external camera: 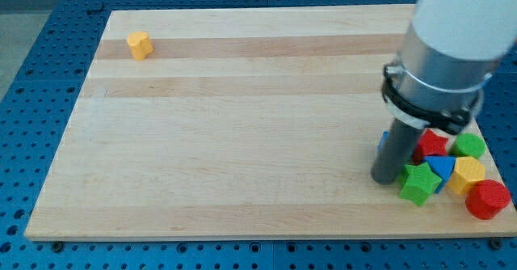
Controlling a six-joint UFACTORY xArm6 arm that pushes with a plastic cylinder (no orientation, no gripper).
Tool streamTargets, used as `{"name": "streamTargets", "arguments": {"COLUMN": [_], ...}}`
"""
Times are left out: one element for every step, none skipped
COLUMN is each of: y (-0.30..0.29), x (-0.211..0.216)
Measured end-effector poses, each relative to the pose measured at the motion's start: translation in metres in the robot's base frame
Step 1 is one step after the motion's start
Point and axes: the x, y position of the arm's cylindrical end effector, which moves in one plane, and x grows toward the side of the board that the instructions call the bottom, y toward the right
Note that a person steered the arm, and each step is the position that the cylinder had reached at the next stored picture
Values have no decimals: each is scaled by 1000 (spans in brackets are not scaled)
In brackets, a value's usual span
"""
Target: Point at the yellow heart
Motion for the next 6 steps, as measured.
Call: {"name": "streamTargets", "arguments": {"y": [-69,-111,-164,-238,-322,-384], "x": [-55,-124,-198,-251,-289,-294]}}
